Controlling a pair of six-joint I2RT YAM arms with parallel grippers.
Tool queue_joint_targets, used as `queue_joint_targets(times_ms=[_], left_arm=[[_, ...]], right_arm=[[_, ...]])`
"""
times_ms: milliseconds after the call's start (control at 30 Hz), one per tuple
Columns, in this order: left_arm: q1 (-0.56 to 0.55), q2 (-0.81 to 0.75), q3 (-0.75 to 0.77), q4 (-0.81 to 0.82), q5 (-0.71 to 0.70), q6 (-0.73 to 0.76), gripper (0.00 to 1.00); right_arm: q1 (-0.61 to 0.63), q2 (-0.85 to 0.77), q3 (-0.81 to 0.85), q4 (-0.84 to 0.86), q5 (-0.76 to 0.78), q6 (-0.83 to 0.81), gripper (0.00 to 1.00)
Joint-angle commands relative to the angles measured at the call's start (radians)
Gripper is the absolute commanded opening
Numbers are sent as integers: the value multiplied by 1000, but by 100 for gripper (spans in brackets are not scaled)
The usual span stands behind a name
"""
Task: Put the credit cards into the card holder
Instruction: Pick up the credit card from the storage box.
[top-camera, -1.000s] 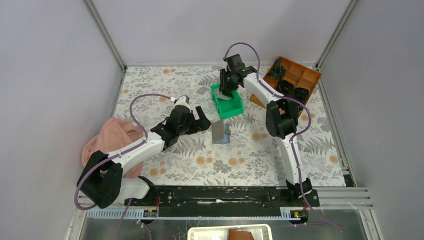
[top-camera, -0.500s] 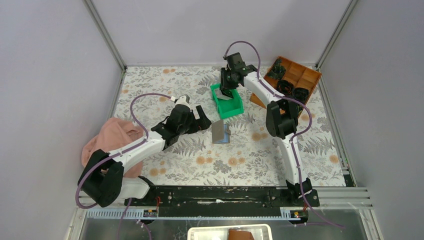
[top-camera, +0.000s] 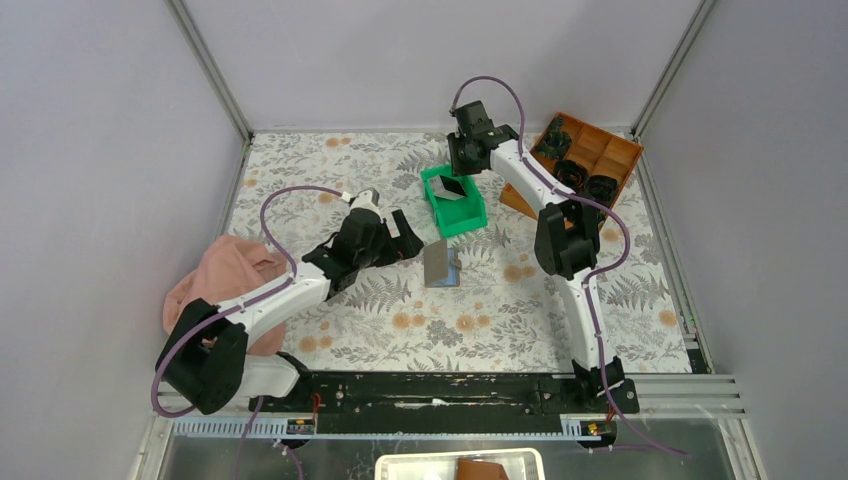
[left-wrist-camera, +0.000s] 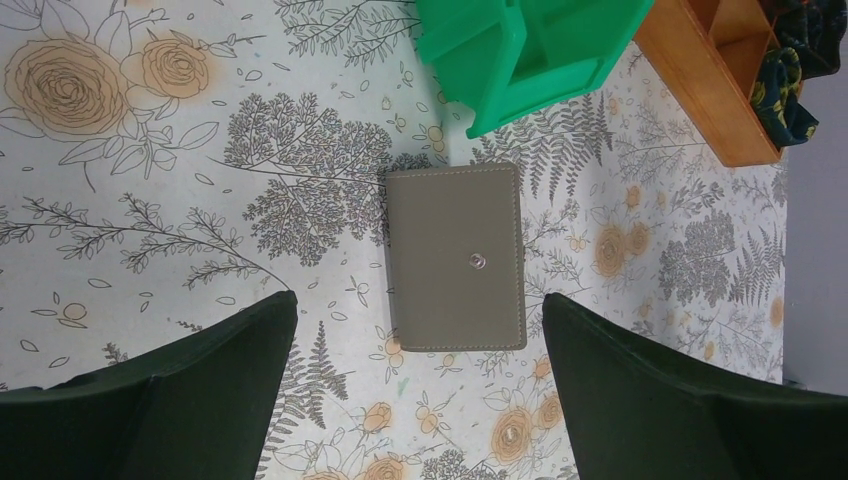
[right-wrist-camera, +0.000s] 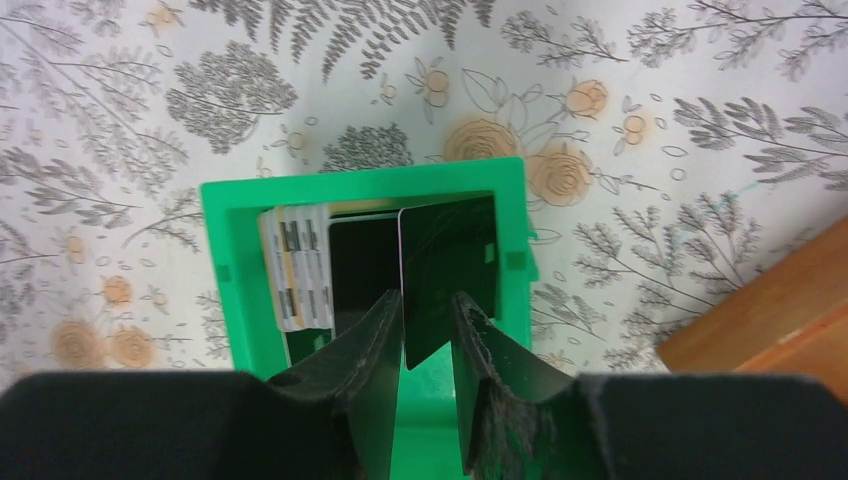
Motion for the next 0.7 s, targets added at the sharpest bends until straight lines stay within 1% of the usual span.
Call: queue_joint_targets(times_ms=[0, 400, 467, 533, 633, 667], left_arm=[[8, 11, 16, 72, 23, -12, 100], [8, 13, 6, 84, 27, -39, 100], [8, 12, 6, 83, 24, -40, 100], [8, 12, 8, 83, 23, -42, 100], [8, 14, 15, 77, 14, -42, 100], [8, 16, 21, 71, 4, -39, 100]], right_arm=[[-1, -67, 41, -48, 87, -73, 31], [22, -44, 17, -28, 154, -134, 24], [22, -36, 22, -26, 157, -133, 21], [26, -27, 31, -24, 157, -134, 16], [35, -18, 38, -13, 167, -144, 1], [38, -18, 37, -9, 177, -147, 0]])
